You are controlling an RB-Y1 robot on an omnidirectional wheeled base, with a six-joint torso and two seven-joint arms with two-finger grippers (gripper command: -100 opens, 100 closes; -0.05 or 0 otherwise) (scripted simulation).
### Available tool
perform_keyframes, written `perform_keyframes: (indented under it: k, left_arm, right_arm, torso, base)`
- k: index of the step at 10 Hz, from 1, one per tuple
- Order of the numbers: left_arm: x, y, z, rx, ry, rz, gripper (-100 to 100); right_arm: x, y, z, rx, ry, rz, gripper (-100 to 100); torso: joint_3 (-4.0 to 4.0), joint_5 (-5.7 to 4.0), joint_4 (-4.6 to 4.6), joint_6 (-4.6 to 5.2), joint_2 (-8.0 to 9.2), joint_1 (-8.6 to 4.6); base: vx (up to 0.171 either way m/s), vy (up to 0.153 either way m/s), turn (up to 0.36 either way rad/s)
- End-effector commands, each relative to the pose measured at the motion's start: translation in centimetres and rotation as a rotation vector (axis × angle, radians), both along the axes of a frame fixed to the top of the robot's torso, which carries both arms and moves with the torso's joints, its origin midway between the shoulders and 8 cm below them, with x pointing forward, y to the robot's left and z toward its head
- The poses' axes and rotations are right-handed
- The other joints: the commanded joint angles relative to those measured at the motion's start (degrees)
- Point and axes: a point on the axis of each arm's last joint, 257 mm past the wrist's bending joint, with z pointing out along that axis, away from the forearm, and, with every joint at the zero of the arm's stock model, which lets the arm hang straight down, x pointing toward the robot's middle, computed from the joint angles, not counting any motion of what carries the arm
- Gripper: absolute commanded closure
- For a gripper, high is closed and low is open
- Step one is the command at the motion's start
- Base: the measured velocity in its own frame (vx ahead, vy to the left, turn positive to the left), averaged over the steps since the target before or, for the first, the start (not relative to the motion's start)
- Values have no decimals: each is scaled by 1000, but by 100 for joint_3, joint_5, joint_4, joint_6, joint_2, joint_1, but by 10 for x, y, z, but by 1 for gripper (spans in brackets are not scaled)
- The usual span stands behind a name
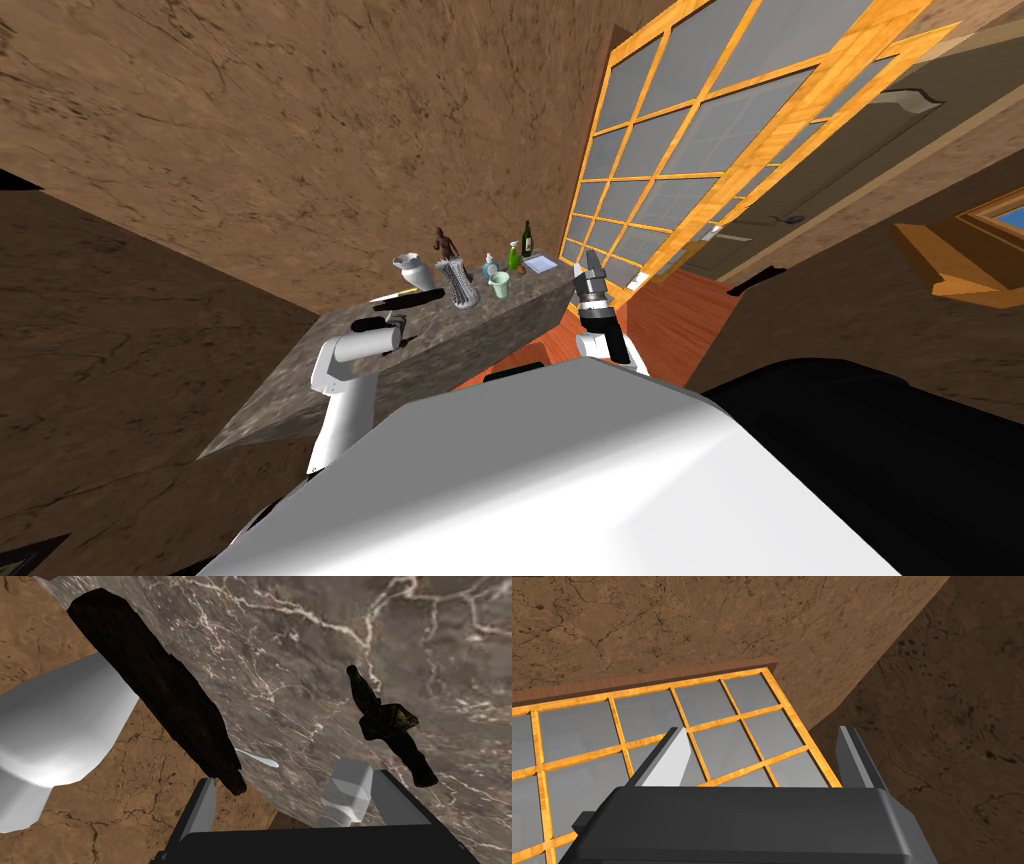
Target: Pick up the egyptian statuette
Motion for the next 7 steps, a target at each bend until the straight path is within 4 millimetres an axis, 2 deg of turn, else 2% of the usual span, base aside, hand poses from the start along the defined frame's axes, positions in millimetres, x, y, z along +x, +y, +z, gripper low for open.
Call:
perform_keyframes:
  k: [1, 7]
  left_arm:
    - [-10, 3, -11, -13, 52, 23, -100]
    - [-44, 13, -37, -58, 212, 96, -100]
  right_arm:
    - [0, 0, 0, 0, 0, 0, 0]
    - [0, 0, 0, 0, 0, 0, 0]
  torso:
    - [0, 0, 0, 0, 0, 0]
    - [0, 2, 0, -1, 0, 6]
  base:
    - [12, 14, -51]
    - [13, 21, -54]
